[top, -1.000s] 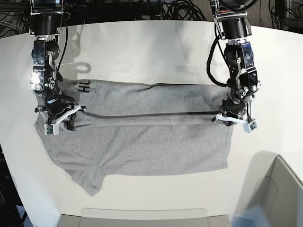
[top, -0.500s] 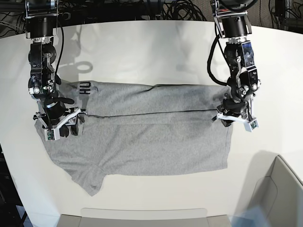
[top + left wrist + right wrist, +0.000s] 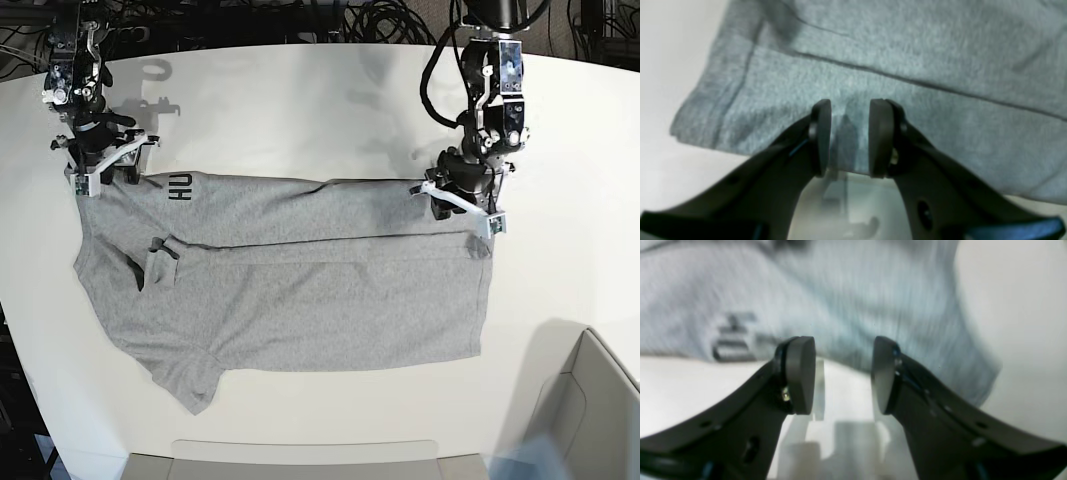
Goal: Fold the T-shirt properly
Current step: 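Lift the shoulder edge and fold it over toward the hem, then release the folded edge and raise both grippers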
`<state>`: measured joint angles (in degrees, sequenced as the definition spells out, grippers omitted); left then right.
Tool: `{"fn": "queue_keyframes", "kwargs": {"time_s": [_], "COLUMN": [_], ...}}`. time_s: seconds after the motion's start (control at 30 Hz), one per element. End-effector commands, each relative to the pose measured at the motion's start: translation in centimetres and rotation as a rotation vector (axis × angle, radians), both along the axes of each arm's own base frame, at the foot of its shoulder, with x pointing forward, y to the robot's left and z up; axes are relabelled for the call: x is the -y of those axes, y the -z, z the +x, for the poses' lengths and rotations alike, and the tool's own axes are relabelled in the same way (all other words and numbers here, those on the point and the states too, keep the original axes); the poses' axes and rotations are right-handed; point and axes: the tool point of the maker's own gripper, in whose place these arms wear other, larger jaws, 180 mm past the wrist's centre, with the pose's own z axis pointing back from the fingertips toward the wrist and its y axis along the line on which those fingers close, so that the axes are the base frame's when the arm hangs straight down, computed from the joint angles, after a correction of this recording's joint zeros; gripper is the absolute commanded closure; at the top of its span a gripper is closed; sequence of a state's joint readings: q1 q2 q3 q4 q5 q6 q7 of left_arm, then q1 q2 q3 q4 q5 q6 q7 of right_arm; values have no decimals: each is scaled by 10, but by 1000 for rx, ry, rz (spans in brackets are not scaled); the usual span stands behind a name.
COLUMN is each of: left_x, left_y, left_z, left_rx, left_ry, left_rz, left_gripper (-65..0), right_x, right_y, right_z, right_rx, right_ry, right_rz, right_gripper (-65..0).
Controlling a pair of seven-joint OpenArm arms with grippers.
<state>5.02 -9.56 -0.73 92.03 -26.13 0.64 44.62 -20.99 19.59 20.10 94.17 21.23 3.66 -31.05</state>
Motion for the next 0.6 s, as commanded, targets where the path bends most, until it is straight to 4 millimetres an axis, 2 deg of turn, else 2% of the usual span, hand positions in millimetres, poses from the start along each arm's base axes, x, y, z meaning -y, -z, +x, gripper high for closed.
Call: {"fn": "queue_keyframes", "kwargs": {"time_s": [0.0,0.1,0.17,0.33,0.43,0.57], "left_x": [-7,-17,-29,-58,-66,-58], "left_y": [-2,25,31,44,43,30], "left_z": [5,3,8,-2,-4,-8], "left_rx": [28,-8,-18,-70,-71,-36], "left_ry": [-16,-51,-61,-76,-75,-56], "left_rz": [18,29,51,105,124,122], "left_gripper": [-190,-190,-190,-190,-190,-190], "right_x": [6,24,40,71,72,50], "right_y": [-9,5,10,6,3,-14], "right_z": [10,16,21,34,34,31], "right_rx": [43,27,30,28,31,74], "right_ry": [6,49,69,95,84,28], "right_rz": [8,21,2,-44,-54,-53], "right_gripper": [-272,-272,-272,-272,-272,-272]}}
